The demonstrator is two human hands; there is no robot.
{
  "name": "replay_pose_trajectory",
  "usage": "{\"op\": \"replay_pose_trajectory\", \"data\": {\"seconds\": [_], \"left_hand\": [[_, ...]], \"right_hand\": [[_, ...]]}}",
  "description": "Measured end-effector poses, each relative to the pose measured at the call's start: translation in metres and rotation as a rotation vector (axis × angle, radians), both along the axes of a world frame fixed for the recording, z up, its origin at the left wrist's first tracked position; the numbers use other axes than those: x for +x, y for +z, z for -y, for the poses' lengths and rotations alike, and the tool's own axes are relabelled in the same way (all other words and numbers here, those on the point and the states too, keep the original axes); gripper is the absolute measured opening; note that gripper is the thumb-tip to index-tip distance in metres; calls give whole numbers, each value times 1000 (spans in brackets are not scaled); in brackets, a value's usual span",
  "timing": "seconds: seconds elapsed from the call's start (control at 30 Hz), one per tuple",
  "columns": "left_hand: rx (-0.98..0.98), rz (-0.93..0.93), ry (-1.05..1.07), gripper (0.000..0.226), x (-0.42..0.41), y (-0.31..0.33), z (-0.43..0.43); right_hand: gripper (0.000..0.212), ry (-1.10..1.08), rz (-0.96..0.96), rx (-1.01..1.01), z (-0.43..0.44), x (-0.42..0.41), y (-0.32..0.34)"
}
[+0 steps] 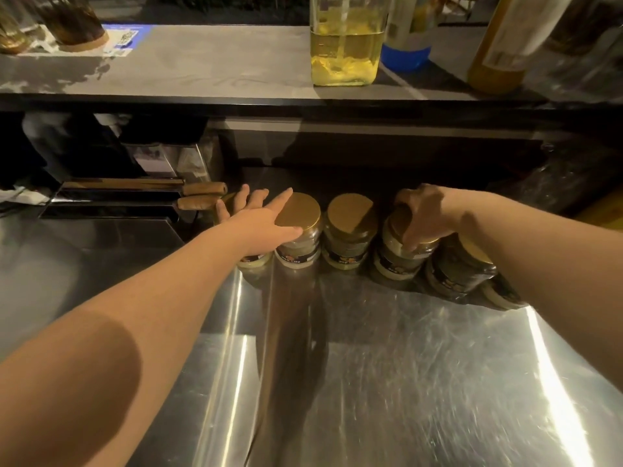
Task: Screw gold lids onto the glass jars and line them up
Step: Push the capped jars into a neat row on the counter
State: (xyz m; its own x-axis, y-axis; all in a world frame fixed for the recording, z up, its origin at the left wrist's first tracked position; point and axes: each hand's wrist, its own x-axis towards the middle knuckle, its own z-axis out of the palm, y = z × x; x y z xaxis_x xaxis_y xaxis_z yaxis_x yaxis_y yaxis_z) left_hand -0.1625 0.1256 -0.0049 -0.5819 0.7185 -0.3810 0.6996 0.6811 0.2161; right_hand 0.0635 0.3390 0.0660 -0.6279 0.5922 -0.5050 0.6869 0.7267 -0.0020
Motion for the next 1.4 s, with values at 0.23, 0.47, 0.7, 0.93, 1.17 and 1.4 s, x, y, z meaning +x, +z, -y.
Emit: {"op": "replay_pose_trajectory", "data": {"seconds": [0.23,0.47,0.7,0.93,1.17,1.4], "left_hand": [[-17,-14,11,87,2,2,-1],[-16,-15,15,87,0,-1,-1],[-13,-4,27,85,3,4,-1],[1,4,40,85,1,1,-2],[17,6,67,86,-5,-7,-1],[20,-4,85,84,-3,-6,-1]], "right_hand": [[98,103,-76,-16,-2,-1,-3],[103,110,-47,-25,-4,-1,0],[118,67,-19,-12,-6,-1,-1],[131,-89,302,112,-22,56,15],[116,-159,86,88,-33,83,1],[112,-123,9,50,-45,69,0]]}}
